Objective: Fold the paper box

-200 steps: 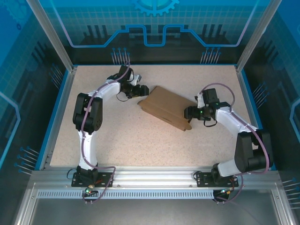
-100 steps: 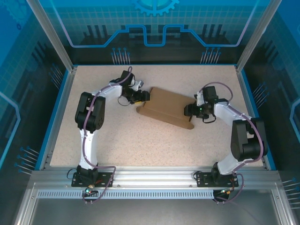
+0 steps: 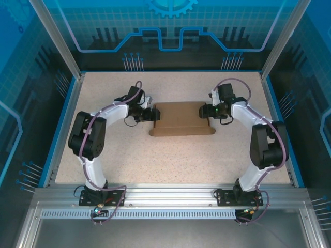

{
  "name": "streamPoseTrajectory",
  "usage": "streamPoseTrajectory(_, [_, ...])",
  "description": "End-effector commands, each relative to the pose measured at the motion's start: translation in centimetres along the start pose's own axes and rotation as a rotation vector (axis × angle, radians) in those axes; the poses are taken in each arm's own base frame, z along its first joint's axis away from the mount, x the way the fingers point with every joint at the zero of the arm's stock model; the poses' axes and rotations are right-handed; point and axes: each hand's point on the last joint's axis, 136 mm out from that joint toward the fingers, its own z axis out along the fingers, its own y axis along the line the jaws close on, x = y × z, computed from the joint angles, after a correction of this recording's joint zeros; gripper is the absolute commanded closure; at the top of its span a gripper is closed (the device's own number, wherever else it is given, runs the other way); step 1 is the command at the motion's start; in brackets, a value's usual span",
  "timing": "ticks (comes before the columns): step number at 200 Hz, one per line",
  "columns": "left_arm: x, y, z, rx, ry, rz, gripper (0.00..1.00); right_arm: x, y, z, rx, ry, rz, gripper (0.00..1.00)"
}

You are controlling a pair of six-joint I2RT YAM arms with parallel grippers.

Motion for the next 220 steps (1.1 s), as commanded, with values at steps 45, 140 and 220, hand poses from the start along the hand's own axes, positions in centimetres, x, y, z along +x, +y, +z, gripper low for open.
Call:
streamPoseTrajectory(45, [2.5,-2.0,-5.1,-0.096,-0.227,0.163,0.17,5.8,0.0,-4.7,0.110,0.019,-0.052,0.21])
streamPoseTrajectory(140, [7.2,-4.6,-7.9,-0.146,-0.416,0.525,0.21,8.2,3.1,-6.1,0.135,-0.008,-0.183,0.18])
streamPoseTrajectory(220, [8.4,-5.2,-6.1,-0.195,-0.308,0.630,0.24,8.5,2.4,-6.1,0.176,-0.008,-0.166,0.18])
